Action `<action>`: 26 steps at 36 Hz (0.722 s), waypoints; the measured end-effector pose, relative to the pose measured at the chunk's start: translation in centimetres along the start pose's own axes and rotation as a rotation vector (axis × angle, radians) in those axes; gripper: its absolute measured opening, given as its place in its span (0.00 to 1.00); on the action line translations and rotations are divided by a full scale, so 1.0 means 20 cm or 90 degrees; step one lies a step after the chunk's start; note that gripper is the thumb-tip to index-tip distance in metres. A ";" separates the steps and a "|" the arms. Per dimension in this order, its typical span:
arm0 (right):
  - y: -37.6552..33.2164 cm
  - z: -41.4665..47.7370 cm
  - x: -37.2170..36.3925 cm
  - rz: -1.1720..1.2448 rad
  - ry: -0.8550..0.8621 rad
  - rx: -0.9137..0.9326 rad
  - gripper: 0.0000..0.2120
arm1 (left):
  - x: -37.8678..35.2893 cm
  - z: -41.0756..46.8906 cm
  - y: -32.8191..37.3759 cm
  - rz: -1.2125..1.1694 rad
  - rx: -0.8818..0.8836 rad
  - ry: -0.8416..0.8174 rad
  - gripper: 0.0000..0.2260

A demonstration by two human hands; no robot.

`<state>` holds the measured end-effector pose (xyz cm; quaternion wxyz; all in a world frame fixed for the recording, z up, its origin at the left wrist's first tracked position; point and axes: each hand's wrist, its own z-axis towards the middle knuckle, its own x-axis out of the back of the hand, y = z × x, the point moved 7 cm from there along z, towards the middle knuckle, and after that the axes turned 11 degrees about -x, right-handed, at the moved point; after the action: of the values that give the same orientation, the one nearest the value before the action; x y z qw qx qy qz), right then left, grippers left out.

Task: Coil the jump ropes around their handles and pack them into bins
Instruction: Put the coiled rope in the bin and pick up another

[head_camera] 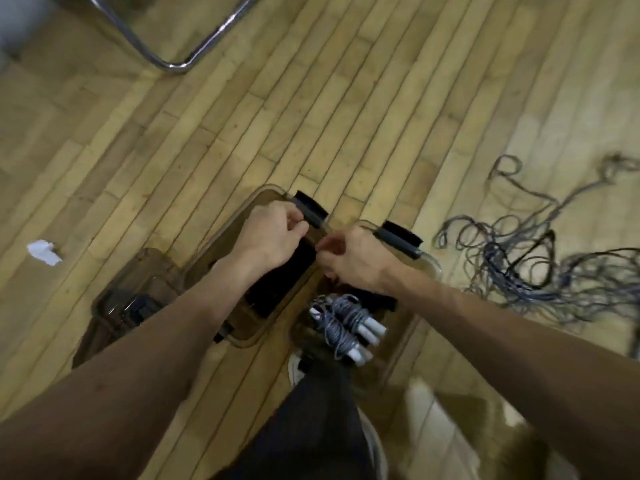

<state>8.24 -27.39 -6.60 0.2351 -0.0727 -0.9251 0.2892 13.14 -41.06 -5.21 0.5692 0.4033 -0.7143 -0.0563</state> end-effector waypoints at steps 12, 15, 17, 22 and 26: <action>1.34 -0.97 0.80 -0.359 0.148 -0.293 0.10 | -0.66 -0.28 1.70 0.165 -0.455 -0.344 0.07; 1.64 -1.05 0.78 -0.368 0.068 -0.317 0.12 | -0.98 -0.34 1.84 0.210 -0.451 -0.414 0.08; 1.80 -1.07 0.85 -0.330 0.085 -0.341 0.13 | -1.20 -0.34 1.87 0.201 -0.439 -0.441 0.07; 2.25 -1.03 1.05 -0.198 0.108 -0.424 0.07 | -1.77 -0.31 2.03 0.147 -0.387 -0.516 0.07; 2.62 -0.91 1.14 -0.092 0.176 -0.473 0.09 | -2.19 -0.23 2.20 0.075 -0.352 -0.492 0.06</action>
<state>-3.10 30.94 -14.26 0.3349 -0.1254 -0.9291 -0.0946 -4.30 18.08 -13.62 0.3503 0.1453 -0.8533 -0.3579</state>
